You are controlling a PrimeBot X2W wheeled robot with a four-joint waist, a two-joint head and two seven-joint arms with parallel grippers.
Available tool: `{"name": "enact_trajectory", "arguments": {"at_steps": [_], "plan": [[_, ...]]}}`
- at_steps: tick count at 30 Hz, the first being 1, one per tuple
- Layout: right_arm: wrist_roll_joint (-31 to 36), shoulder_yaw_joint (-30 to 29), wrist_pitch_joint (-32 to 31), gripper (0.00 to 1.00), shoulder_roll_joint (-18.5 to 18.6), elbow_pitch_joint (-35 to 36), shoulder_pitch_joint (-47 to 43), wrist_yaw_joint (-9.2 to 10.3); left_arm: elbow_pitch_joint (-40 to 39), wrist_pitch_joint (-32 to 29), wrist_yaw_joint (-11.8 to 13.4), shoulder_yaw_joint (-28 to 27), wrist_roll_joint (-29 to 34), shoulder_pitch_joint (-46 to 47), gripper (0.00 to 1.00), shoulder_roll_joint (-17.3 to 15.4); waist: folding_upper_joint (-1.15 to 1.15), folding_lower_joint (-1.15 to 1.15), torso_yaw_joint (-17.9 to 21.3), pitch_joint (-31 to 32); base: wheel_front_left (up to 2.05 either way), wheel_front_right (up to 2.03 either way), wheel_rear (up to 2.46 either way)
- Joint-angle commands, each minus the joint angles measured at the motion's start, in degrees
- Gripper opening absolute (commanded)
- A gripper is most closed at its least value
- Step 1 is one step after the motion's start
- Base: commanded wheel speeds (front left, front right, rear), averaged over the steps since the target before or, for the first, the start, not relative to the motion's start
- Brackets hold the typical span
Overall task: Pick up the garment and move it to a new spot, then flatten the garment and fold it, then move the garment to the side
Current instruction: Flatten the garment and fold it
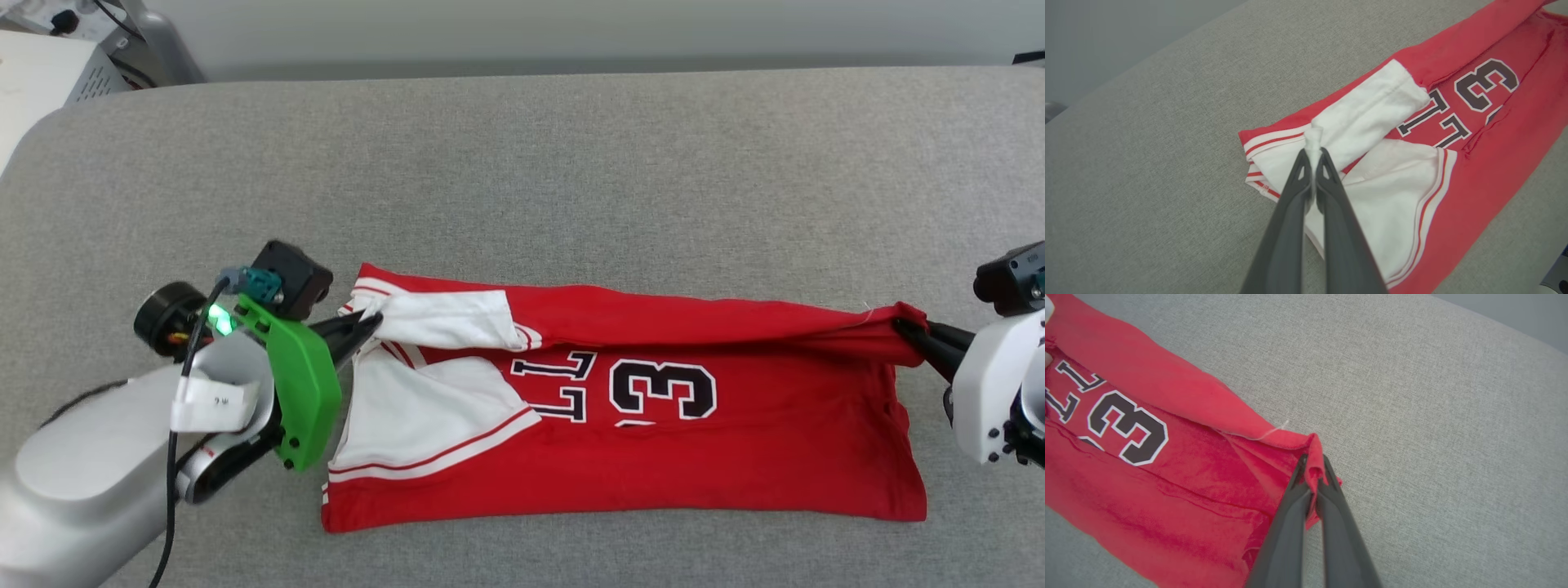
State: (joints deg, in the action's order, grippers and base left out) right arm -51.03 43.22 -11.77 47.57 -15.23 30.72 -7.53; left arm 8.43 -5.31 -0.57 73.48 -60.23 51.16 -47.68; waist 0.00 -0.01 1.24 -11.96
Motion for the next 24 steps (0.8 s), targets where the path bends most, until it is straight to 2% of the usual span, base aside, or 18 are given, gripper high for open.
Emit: {"name": "enact_trajectory", "arguments": {"at_steps": [1, 10, 21, 22, 23, 24], "plan": [[-0.07, -0.85, 0.69, 0.0, 0.51, 0.55, -1.84, 0.04, -0.26, 0.56, 0.81, -0.16, -0.4, -2.05, 0.0, -0.82, 0.0, 0.01, -0.54, 1.46, 0.0, 0.0, 0.0], [0.85, -6.08, 1.39, 0.0, 0.7, 4.34, -12.26, 0.04, -0.97, 1.83, 2.65, -0.15, -1.69, -10.03, 0.0, -1.37, 0.0, 0.01, -0.45, 1.92, 0.0, 0.0, 0.0], [2.69, -9.66, 1.14, 0.0, -4.88, 3.27, -20.07, 0.04, 2.54, 3.03, 2.77, -0.14, -1.86, -14.41, 0.0, 0.23, 0.0, 0.01, 0.02, 0.82, 0.0, 0.0, 0.0], [3.15, -9.92, 1.41, 0.42, -5.4, 2.86, -20.17, 0.04, 3.0, 3.42, 2.95, -0.17, -1.64, -14.47, 0.28, 0.45, 0.0, 0.01, 0.01, 0.86, 0.0, 0.0, 0.0], [3.29, -10.0, 1.41, 0.55, -5.78, 2.72, -20.3, 0.04, 3.32, 4.02, 3.27, -0.23, -1.27, -14.49, 0.75, 0.63, 0.0, 0.01, 0.04, 1.03, 0.0, 0.0, 0.0], [3.43, -10.33, 1.75, 1.0, -6.12, 2.81, -20.36, 0.04, 3.63, 4.95, 3.71, -0.49, -1.16, -14.71, 1.0, 0.92, 0.0, 0.01, 0.13, 1.29, 0.0, 0.0, 0.0]]}}
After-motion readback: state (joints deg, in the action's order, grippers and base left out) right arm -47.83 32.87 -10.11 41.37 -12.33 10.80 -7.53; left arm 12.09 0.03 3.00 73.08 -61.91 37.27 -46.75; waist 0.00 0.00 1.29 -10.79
